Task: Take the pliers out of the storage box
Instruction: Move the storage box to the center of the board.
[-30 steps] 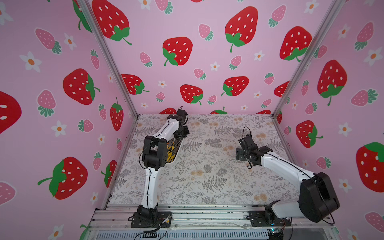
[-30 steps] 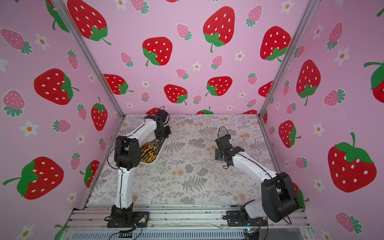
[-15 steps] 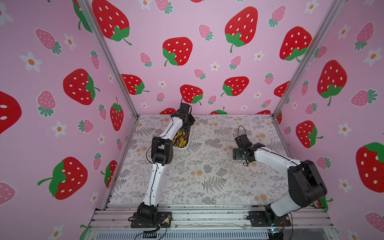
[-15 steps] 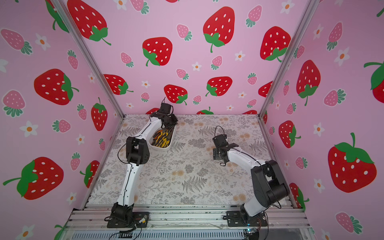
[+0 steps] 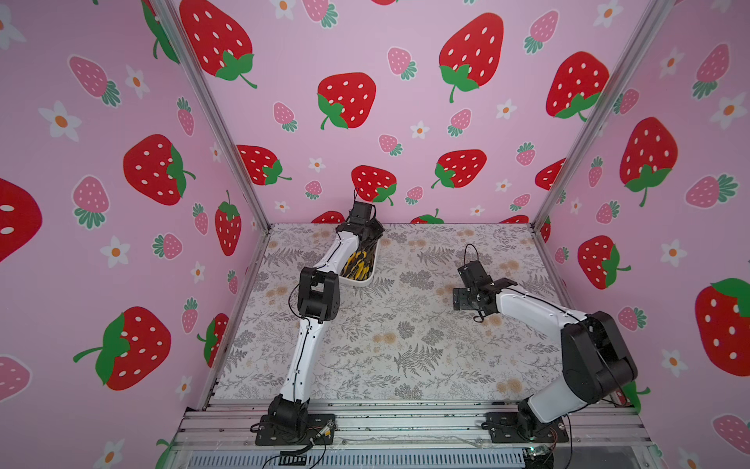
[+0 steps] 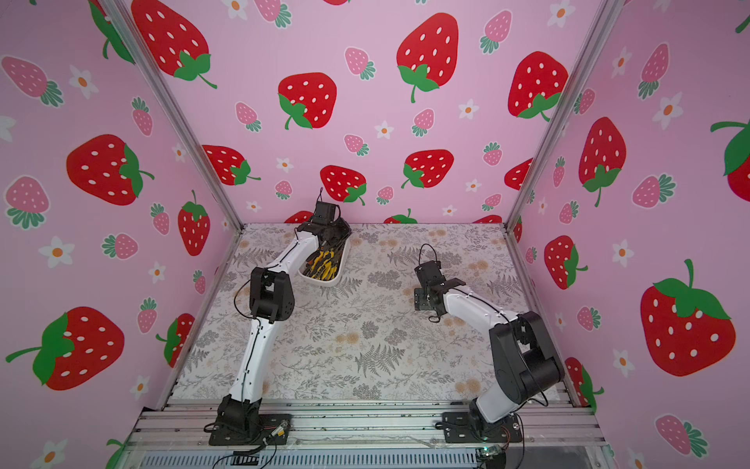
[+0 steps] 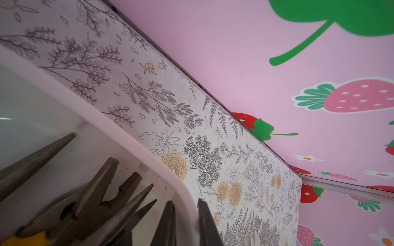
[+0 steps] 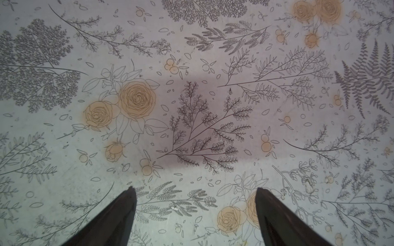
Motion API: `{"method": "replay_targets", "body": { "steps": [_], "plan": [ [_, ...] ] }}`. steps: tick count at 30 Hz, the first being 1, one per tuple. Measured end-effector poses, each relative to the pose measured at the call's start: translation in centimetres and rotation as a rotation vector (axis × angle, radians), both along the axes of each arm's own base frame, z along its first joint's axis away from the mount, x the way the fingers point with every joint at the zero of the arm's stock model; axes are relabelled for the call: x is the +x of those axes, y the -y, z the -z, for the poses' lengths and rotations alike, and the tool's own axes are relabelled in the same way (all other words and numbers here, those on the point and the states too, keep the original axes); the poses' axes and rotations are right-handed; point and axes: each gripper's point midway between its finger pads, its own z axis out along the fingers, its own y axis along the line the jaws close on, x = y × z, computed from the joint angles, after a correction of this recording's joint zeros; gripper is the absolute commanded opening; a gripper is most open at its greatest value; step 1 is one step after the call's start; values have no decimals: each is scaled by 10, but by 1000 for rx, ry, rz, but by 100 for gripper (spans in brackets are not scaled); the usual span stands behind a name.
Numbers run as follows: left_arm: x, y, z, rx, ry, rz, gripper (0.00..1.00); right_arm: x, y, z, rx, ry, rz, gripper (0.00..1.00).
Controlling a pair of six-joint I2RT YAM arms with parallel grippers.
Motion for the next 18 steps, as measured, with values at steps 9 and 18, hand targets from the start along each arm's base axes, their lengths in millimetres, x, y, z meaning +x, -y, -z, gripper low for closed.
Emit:
{"method": "replay_targets", "body": {
  "steps": [9, 18],
  "plan": [
    [8, 13, -16, -85, 104, 48, 74, -1, -3, -4, 23, 5, -9, 92],
    [-20, -6, -51, -23, 101, 88, 73, -2, -11, -25, 63, 56, -31, 91]
  ]
}}
